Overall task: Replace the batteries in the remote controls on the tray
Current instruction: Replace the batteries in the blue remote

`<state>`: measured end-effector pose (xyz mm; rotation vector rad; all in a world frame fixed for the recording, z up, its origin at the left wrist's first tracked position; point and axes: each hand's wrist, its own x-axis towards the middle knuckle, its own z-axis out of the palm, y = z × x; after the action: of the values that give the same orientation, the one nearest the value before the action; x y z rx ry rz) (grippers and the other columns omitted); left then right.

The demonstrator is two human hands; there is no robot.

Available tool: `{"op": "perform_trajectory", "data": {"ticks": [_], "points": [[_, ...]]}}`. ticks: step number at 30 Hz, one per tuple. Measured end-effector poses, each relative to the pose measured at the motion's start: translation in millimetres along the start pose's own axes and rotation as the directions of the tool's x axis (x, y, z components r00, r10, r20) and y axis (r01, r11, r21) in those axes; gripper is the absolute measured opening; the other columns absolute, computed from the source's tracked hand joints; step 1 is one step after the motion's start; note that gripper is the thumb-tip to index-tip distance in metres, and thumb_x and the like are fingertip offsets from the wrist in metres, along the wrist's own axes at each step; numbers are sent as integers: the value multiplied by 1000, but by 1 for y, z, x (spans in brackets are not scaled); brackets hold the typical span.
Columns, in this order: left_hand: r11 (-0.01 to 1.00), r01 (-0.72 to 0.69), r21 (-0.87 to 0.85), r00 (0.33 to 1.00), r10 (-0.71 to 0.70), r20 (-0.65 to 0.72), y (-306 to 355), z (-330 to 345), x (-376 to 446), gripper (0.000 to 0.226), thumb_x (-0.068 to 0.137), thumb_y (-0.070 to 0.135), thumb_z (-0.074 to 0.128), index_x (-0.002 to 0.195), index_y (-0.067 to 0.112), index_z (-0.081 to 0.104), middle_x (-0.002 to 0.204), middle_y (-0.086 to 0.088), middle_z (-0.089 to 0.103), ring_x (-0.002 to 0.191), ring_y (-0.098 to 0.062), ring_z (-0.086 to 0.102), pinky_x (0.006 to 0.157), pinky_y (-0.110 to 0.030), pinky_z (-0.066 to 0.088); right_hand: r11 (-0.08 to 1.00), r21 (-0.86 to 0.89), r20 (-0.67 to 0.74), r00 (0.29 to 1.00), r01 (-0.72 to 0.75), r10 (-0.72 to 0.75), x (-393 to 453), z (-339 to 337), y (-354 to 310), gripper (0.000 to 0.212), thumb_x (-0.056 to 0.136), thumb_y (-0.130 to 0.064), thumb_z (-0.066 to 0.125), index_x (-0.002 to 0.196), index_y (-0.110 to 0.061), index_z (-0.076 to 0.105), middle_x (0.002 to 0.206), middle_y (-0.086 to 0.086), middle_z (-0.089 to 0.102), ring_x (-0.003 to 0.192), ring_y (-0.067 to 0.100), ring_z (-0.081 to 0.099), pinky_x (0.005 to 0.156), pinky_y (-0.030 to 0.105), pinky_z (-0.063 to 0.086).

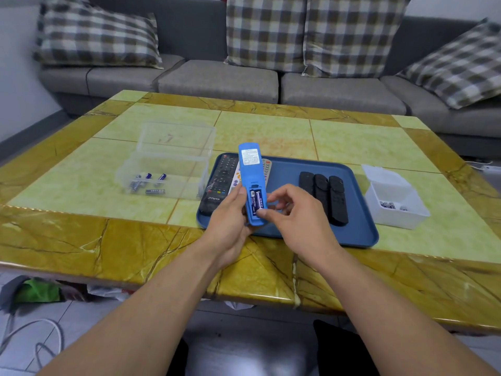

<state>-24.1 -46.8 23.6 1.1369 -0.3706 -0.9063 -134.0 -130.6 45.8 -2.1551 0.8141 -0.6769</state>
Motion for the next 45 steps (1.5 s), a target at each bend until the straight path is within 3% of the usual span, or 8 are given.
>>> {"op": "perform_trajectory", "data": {"ticks": [6, 13, 19, 24, 30, 35, 38, 45], "points": [[998, -9, 60, 999, 7, 34, -4, 4, -1, 30, 111, 24, 32, 115, 28, 62, 100, -5, 77, 84, -13, 75, 70, -28, 60, 987, 50, -16, 988, -155, 156, -1, 1, 1, 27, 82, -24, 81, 87, -11, 57, 73, -13, 59, 64, -21, 54, 51, 5, 39], [999, -20, 39, 999, 21, -28, -1, 3, 2, 37, 112, 29, 30, 138, 22, 55, 119, -10, 74, 106, -24, 73, 75, -32, 61, 990, 22, -95, 985, -142, 144, 0, 8, 0, 23, 89, -51, 65, 84, -28, 63, 76, -11, 65, 72, 8, 62, 66, 40, 54], [999, -8, 46, 989, 14, -144, 0, 0, 1, 39, 111, 34, 31, 138, 19, 55, 100, -7, 74, 74, -17, 71, 57, -29, 57, 811, -565, 40, 976, -153, 213, 8, -14, 23, 43, 97, -37, 60, 139, -32, 54, 134, -3, 55, 119, 24, 57, 90, 42, 48], [994, 21, 108, 992, -7, -122, -2, 5, -3, 33, 108, 32, 41, 131, 18, 60, 91, -2, 74, 67, -14, 64, 57, -27, 50, 779, -617, 114, 966, -114, 232, 8, -3, 24, 35, 95, -24, 61, 130, -24, 62, 131, 7, 60, 114, 33, 61, 85, 42, 52], [988, -2, 152, 997, 13, -72, -1, 3, 0, 44, 102, -4, 46, 135, 23, 51, 111, -4, 72, 83, -14, 72, 69, -28, 54, 810, -580, 176, 957, -88, 230, 14, 2, 27, 46, 92, -17, 62, 137, -26, 56, 134, 7, 56, 116, 31, 58, 87, 40, 50], [987, -35, 158, 996, 47, -70, -2, -3, 2, 47, 102, -11, 40, 133, 22, 48, 117, -9, 68, 92, -19, 71, 77, -30, 55, 863, -490, 58, 984, -119, 169, 13, -2, 20, 23, 94, -22, 58, 115, -30, 54, 111, -2, 64, 94, 24, 62, 73, 38, 51], [994, -4, 110, 997, 12, -72, -1, -4, 4, 53, 97, -15, 39, 135, 20, 50, 115, -11, 70, 87, -21, 72, 75, -31, 55, 994, -73, -51, 996, -75, 71, 11, -8, 4, 27, 96, -25, 61, 117, -37, 48, 93, -11, 62, 77, 14, 61, 70, 38, 51], [991, 53, -122, 996, -60, -61, -1, 0, 1, 38, 108, 25, 37, 135, 12, 61, 131, -24, 65, 102, -33, 60, 72, -38, 50, 933, 357, 103, 995, -42, 5, 3, -8, -13, 24, 92, -14, 69, 108, -22, 53, 77, -3, 75, 55, 10, 63, 59, 21, 51]]}}
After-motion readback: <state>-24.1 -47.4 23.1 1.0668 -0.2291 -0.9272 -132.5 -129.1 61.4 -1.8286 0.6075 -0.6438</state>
